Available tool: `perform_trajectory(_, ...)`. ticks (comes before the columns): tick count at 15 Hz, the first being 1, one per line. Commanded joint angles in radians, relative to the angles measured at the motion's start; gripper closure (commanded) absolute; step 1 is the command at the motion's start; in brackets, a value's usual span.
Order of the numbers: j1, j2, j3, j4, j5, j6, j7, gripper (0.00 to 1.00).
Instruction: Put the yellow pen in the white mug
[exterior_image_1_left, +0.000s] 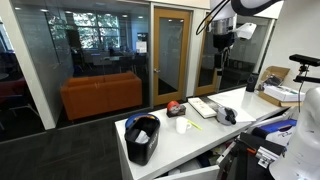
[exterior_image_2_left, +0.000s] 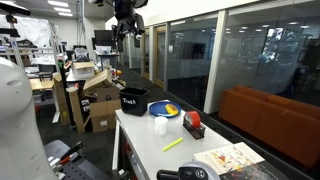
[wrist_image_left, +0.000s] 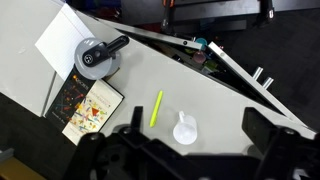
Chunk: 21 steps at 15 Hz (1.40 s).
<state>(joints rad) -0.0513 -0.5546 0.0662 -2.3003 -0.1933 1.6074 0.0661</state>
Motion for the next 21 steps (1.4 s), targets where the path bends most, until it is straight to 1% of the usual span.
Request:
perform_trajectory(1,0.017,0.002,-0.013,0.003,-0.006,-0.004,0.007,0.00)
perform_trajectory(3,0.017,0.002,-0.013,0.003,-0.006,-0.004,0.007,0.00)
perform_trajectory(8,0.015,0.050,-0.024,0.004,-0.016,0.035,-0.002,0.00)
perform_trajectory(14,0.006,0.155,-0.048,0.005,-0.014,0.140,-0.005,0.00)
perform_trajectory(17,-0.008,0.235,-0.076,0.010,-0.009,0.189,-0.006,0.00)
perform_trajectory(21,-0.032,0.343,-0.138,0.011,0.004,0.278,-0.024,0.00)
